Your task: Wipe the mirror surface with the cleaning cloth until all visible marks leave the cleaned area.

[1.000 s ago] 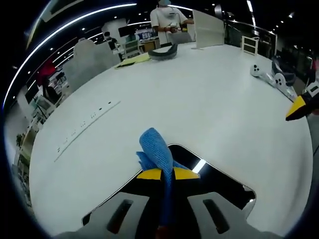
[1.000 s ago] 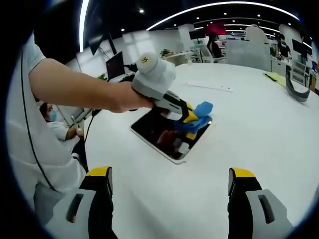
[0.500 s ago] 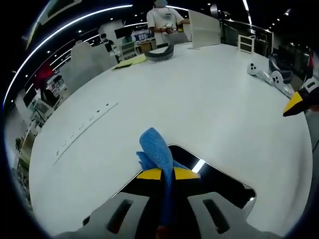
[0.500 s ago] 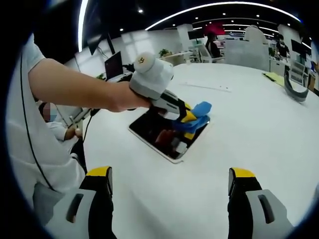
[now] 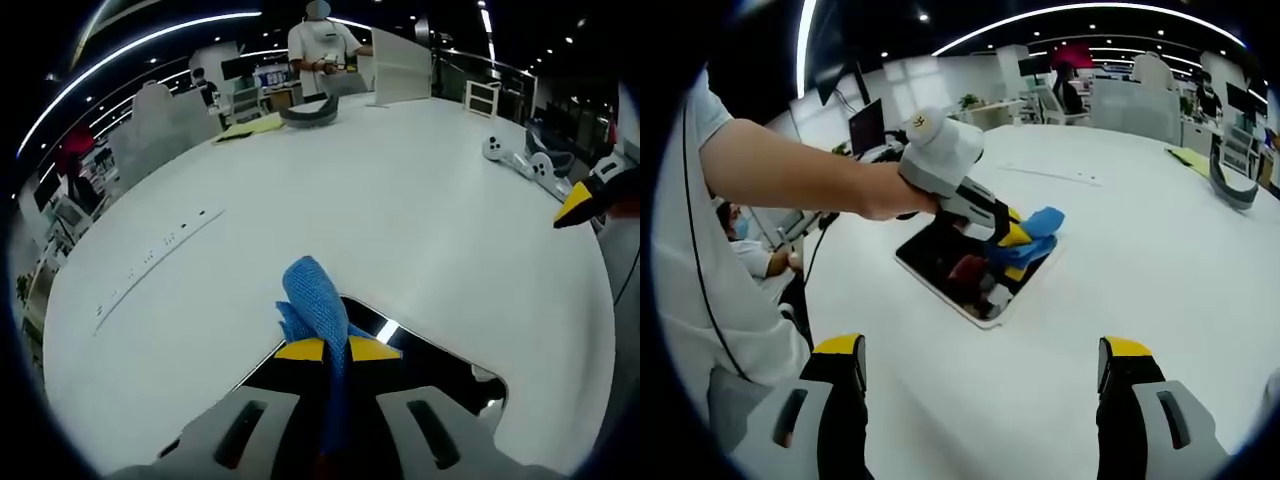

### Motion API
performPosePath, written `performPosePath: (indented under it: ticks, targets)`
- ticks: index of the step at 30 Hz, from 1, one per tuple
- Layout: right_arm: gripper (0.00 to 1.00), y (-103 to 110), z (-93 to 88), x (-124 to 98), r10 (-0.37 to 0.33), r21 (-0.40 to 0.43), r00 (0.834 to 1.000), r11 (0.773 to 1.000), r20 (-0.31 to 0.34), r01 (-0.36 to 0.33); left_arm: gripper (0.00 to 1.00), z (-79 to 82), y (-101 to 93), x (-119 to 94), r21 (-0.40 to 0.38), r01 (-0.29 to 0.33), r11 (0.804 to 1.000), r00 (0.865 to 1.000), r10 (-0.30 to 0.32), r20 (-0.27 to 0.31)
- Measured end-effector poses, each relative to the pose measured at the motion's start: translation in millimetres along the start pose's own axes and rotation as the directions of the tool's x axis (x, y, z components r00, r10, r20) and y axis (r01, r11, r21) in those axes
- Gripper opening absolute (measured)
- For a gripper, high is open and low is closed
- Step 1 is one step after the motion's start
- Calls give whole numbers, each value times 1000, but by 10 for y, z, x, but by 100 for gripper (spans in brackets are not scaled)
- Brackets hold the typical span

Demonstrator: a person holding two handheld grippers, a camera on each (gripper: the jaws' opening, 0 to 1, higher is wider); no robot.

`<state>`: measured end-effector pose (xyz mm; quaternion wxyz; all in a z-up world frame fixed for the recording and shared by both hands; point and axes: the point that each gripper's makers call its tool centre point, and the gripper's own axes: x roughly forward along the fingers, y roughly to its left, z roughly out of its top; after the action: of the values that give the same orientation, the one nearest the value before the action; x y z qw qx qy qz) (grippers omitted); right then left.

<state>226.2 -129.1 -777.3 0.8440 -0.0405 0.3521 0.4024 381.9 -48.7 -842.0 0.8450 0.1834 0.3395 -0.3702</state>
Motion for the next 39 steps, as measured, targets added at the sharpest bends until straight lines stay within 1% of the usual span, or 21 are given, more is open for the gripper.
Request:
performPosePath:
  ticks: [1,3,6,7,8,9,10,11,13,15,17,20,22,24,27,29,32,34,35,39]
  targets:
    - [96,4,-5,3,0,-1,1000,1000,-3,0,4,5,-11,4,20,11,1000,1000,-11,-1]
    - [96,17,-15,8,-2,-5,1000,1000,-8,2,4,9,-21,7,22,26,999,1000,-26,-1]
    - [96,37,-36,13,-2,-4,1000,1000,-14,2,4,19,-70,13,74,73,995,997,-73,0]
    - [96,43,-56,14,-2,-7,1000,1000,-23,2,4,18,-76,12,73,82,994,997,-82,0]
    - [96,55,-67,11,-3,-10,1000,1000,-29,2,4,20,-99,10,68,105,992,994,-105,0]
    - [96,62,-68,5,-3,-11,1000,1000,-30,2,4,21,-154,12,70,143,987,990,-143,1]
    - [96,66,-74,-1,-2,-10,999,1000,-32,1,4,24,-200,14,69,168,983,986,-169,5]
    - [96,66,-76,-4,-2,-10,999,1000,-33,2,4,28,-250,11,97,192,977,981,-194,11]
    - [96,61,-75,-8,-5,-11,999,1000,-33,4,4,20,-310,-3,118,205,972,978,-208,17]
    - [96,54,-65,-18,-9,-14,999,1000,-31,9,4,20,-315,-6,132,206,970,978,-210,12]
    - [96,54,-58,-28,-12,-10,1000,1000,-28,12,4,18,-325,-4,150,220,964,975,-223,1]
    - [96,62,-53,-36,-13,-12,1000,1000,-27,13,4,16,-331,-11,146,234,961,972,-236,-2]
    - [96,60,-56,-40,-18,-8,999,1000,-27,18,4,14,-333,-10,132,235,963,972,-237,-2]
    - [96,68,-66,-45,-17,-6,999,1000,-28,17,4,14,-343,-14,141,231,963,972,-233,-5]
    - [95,63,-134,-47,-21,-25,998,999,-53,19,4,12,-339,-13,120,229,966,973,-230,-6]
    - [95,60,-142,-47,-21,-24,998,1000,-57,20,3,13,-343,-13,125,226,966,974,-227,-9]
    - [96,50,-137,-36,-31,-26,998,999,-57,29,3,17,-344,-7,107,212,971,977,-211,-20]
    - [96,66,-129,-28,-27,-27,998,999,-54,26,3,14,-353,-9,117,203,972,979,-201,-22]
    - [96,81,-124,-16,-24,-25,998,999,-51,22,3,11,-349,-12,110,197,974,980,-196,-24]
    - [96,118,-131,-5,-20,-27,998,999,-54,18,3,-4,-354,-26,107,194,975,981,-192,-29]
